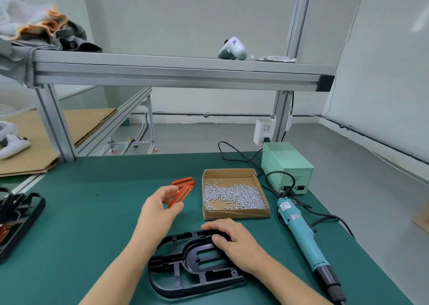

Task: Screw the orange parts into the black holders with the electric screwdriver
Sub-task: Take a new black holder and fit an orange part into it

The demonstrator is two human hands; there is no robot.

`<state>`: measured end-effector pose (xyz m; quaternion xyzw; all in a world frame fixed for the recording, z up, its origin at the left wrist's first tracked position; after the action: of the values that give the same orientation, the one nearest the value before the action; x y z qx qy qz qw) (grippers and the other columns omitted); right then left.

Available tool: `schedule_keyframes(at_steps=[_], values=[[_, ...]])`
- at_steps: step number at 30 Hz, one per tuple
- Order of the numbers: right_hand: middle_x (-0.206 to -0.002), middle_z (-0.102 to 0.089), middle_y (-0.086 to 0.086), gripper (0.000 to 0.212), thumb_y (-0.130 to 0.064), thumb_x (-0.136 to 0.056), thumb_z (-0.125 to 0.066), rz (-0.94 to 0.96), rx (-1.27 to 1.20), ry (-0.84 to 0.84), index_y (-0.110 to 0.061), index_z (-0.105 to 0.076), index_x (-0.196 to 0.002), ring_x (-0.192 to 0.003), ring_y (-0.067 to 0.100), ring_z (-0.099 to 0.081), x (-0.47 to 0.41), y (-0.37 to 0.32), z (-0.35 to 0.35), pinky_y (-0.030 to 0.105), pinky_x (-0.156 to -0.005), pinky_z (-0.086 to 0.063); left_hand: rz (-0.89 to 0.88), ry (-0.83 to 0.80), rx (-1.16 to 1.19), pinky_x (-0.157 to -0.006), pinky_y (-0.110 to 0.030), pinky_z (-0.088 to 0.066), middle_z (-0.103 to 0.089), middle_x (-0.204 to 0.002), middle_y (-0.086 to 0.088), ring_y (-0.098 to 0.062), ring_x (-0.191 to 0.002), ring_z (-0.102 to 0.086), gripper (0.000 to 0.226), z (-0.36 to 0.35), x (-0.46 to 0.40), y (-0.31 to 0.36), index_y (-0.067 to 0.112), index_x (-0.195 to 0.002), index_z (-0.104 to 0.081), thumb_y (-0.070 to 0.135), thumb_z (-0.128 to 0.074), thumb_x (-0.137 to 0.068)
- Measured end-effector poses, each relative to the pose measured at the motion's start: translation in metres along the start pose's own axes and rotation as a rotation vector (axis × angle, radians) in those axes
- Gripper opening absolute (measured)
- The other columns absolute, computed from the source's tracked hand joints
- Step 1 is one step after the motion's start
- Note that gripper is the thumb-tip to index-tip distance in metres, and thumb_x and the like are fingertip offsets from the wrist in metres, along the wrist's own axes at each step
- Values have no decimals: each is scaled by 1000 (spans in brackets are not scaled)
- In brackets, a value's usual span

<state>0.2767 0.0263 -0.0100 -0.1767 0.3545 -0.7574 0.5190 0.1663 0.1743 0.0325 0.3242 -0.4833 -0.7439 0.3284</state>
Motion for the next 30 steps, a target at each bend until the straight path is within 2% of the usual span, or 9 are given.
schedule_keyframes(at_steps=[2,6,12,18,21,23,25,30], values=[[-125,-56,-14,35,-17,-96,-52,-6,-9,1,-35,-62,-124,-123,6,-44,0,1,0,29,-111,-28,16,-1,48,-82,-22,-40,-65,-101,12,-3,-99,-58,32,3,7,0,27,-106,-61,5,-66,-84],[-122,-56,-16,34,-17,-95,-53,-5,-20,0,-33,-63,-123,-122,4,-45,0,-2,1,30,-111,-30,33,-24,127,-83,-19,-40,-68,-98,9,-4,-98,-60,27,7,18,4,28,-97,-64,4,-66,-84],[-122,-60,-17,29,-23,-96,-54,-21,-93,25,-33,-64,-121,-119,0,-49,2,-4,6,30,-109,-34,61,-114,147,-92,-31,-45,-73,-95,4,-12,-97,-63,19,2,36,3,24,-92,-72,7,-67,-85],[-118,-64,-12,29,-22,-95,-58,-21,-154,67,-27,-62,-123,-114,0,-54,4,-7,10,29,-106,-39,68,-203,94,-87,-29,-47,-74,-89,7,-11,-90,-66,24,-3,46,2,30,-83,-76,7,-69,-82],[-119,-62,-12,38,-22,-93,-61,-8,-184,84,-27,-57,-131,-116,-1,-52,6,-13,11,27,-108,-37,52,-255,40,-89,-32,-47,-74,-88,5,-16,-88,-66,30,-8,51,5,39,-82,-75,9,-70,-81],[-121,-60,-13,43,-22,-93,-62,25,-179,101,-29,-53,-135,-120,0,-48,6,-21,12,24,-109,-33,50,-292,17,-88,-35,-46,-74,-88,2,-25,-90,-65,29,-12,53,7,39,-83,-75,10,-69,-82],[-121,-60,-10,42,-22,-93,-63,70,-183,130,-28,-54,-134,-120,1,-49,6,-32,15,23,-109,-33,44,-336,16,-87,-36,-47,-74,-87,2,-25,-87,-64,29,-16,56,11,37,-84,-75,9,-68,-83],[-104,-68,-3,19,-18,-94,-63,151,-227,183,-15,-70,-111,-98,7,-59,8,-55,25,23,-90,-44,47,-387,139,-72,-10,-46,-75,-87,2,-8,-84,-68,28,-20,61,24,32,-84,-77,7,-65,-85]])
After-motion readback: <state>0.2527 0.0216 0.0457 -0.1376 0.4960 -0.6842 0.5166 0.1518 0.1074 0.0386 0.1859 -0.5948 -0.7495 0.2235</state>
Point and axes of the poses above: each hand's wrist, its own x-axis away from the middle knuckle, its own z-axis out of the back of the hand, y = z × x, the point moved 10 cm from there along -x, towards the middle knuckle
